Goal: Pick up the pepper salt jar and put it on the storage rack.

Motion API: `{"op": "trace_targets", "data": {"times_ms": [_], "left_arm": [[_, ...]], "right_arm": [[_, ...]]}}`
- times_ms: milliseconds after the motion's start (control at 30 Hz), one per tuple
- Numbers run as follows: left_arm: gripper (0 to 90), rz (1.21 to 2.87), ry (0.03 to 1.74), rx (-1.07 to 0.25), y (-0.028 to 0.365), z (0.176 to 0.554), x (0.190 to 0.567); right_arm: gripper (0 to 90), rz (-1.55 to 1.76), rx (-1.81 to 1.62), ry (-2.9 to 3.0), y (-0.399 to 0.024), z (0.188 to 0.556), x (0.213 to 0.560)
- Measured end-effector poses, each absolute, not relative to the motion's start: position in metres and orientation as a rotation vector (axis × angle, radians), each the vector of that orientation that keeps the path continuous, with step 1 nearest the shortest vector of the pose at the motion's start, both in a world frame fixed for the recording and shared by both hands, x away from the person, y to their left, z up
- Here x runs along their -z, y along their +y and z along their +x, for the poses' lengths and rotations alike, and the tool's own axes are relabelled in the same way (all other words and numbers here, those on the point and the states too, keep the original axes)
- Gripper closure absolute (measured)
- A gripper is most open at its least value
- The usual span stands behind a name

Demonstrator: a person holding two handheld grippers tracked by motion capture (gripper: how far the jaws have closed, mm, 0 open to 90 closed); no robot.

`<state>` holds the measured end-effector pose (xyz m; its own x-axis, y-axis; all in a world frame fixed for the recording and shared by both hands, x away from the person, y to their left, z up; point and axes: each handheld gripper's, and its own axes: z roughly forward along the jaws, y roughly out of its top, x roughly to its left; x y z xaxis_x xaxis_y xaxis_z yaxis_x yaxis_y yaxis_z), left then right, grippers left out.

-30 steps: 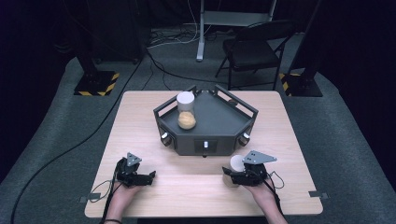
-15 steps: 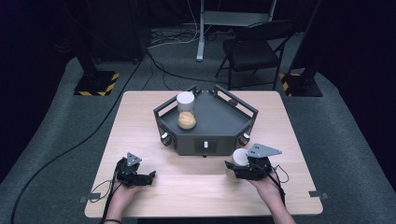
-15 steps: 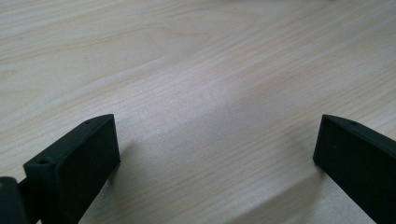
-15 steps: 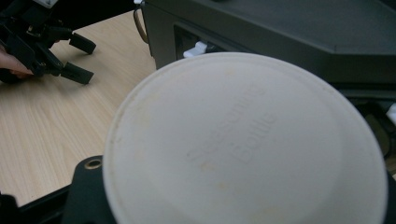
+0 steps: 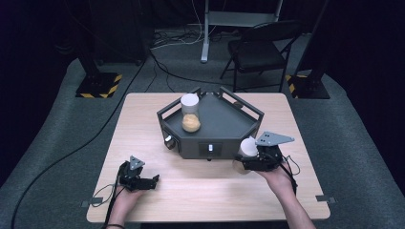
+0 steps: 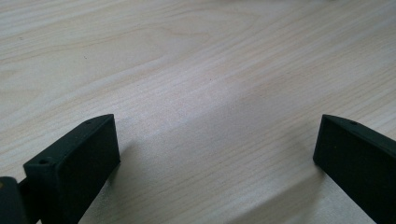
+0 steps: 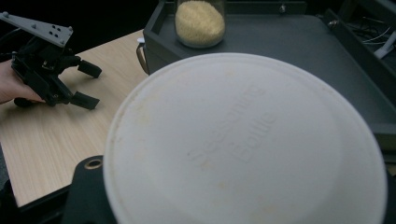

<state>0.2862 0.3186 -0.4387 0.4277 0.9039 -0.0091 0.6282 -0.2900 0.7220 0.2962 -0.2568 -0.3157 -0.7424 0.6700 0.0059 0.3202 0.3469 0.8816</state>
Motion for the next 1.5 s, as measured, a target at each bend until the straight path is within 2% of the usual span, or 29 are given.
{"op": "trace_targets", "data": {"times_ms": [533,800,1500], "left_arm": [[0.0,2.026,1.288,-0.539,0.319,0.286,0.439],[0.0,2.027,1.288,-0.539,0.319,0.286,0.439],[0.0,2.028,1.286,-0.538,0.319,0.287,0.439]], "right_arm": [[33.9,0.878,-1.384,2.242,-0.252,0.329,0.263],[33.9,0.89,-1.351,2.229,-0.243,0.346,0.247],[33.9,0.992,-1.239,2.202,-0.207,0.407,0.251]]}}
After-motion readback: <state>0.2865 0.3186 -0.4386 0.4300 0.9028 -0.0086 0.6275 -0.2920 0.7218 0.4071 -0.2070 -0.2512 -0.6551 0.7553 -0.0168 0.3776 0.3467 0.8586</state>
